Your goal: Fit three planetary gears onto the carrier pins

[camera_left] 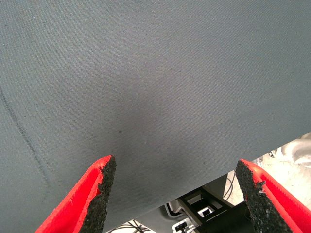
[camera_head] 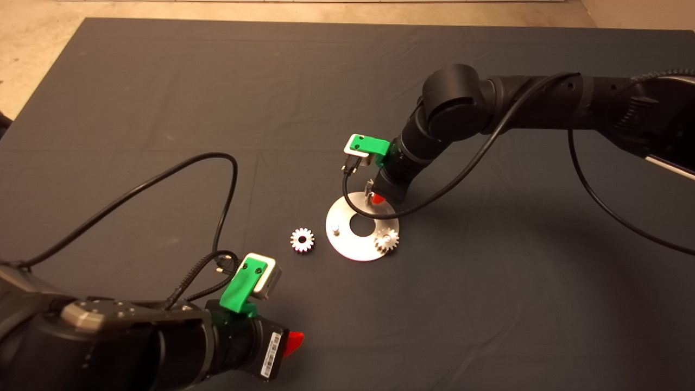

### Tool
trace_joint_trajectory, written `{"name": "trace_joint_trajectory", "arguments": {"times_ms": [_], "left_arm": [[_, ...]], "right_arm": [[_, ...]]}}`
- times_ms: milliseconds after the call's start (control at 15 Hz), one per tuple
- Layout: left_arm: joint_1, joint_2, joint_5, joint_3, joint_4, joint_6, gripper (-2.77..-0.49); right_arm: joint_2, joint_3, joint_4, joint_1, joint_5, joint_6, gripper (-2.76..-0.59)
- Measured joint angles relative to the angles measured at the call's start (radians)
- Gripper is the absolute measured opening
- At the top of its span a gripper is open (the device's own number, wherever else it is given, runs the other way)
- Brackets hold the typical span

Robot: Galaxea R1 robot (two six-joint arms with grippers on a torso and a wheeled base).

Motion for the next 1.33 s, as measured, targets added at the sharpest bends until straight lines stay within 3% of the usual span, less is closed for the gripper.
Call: {"name": "trace_joint_trajectory", "arguments": {"times_ms": [1333], "left_arm": [[0.0, 0.001, -0.006, 0.0, 0.0, 0.0, -1.51]], "right_arm": [[0.008, 0.0, 0.01, 0.0, -0.006, 0.0, -2.34]]}}
